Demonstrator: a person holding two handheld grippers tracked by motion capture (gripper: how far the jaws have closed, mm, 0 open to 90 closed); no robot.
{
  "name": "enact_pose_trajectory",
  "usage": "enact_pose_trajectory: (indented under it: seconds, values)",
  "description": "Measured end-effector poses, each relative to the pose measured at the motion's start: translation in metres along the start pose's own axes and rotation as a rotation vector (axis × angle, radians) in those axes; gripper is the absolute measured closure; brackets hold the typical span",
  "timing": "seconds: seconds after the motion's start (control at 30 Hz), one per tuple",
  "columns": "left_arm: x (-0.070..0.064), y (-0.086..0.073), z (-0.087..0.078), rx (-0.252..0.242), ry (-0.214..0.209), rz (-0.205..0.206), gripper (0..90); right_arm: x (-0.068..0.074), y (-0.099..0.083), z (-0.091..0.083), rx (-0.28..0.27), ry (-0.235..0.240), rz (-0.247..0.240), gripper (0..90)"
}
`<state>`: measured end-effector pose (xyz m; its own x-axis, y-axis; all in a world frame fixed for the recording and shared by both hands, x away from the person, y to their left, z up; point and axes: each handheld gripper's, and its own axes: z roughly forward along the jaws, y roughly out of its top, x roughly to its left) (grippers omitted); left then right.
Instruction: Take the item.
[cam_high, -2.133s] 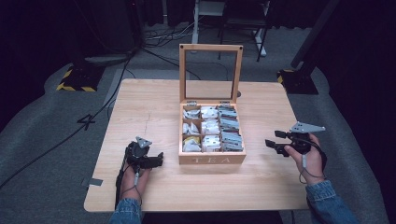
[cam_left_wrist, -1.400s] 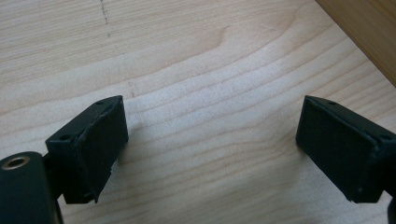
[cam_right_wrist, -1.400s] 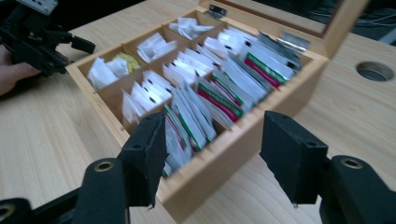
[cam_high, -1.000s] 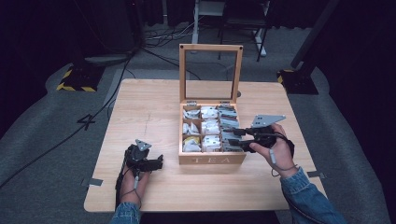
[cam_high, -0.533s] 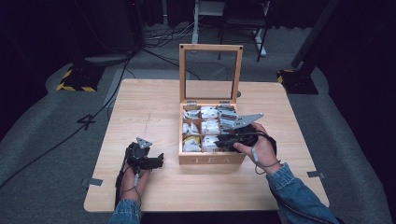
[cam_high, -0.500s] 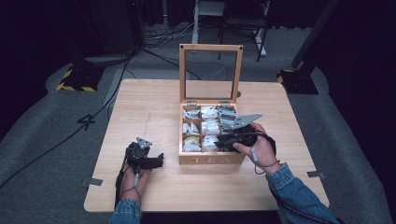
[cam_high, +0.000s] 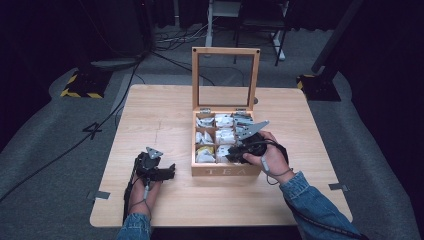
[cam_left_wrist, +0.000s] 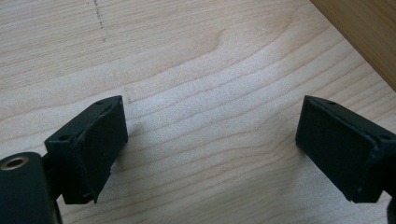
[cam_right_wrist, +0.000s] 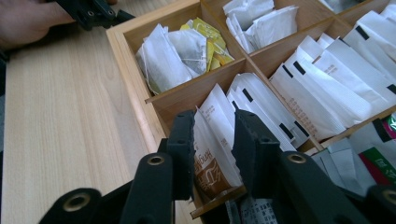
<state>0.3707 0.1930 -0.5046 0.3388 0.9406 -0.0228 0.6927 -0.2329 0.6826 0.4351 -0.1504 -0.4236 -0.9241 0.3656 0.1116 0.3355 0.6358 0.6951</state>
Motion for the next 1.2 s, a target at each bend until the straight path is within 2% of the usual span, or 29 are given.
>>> enact_pose_trajectory:
  seconds: [0.03,0.3,0.5,0.63,0.7,0.93,1.2]
  values:
    - [0.000,0.000,0.000,0.000,0.000,0.000,9.4,0.000,0.001,0.003,0.021,0.001,-0.006,71.1]
    - [0.000,0.000,0.000,0.000,0.000,0.000,9.4,0.000,0.002,0.016,0.081,0.019,-0.003,75.5]
    - [0.000,0.000,0.000,0.000,0.000,0.000,9.4,-0.004,0.001,0.022,0.102,0.035,0.015,76.1]
    - [0.000,0.000,0.000,0.000,0.000,0.000,9.3,-0.004,0.001,0.025,0.127,0.040,0.012,81.1]
    - [0.000,0.000,0.000,0.000,0.000,0.000,9.4,-0.002,0.001,0.025,0.127,0.043,0.007,86.4]
    - [0.000,0.000,0.000,0.000,0.000,0.000,9.4,0.000,0.003,0.021,0.120,0.045,-0.003,89.9]
    - [0.000,0.000,0.000,0.000,0.000,0.000,9.4,0.000,0.008,0.007,0.034,0.050,-0.005,90.0]
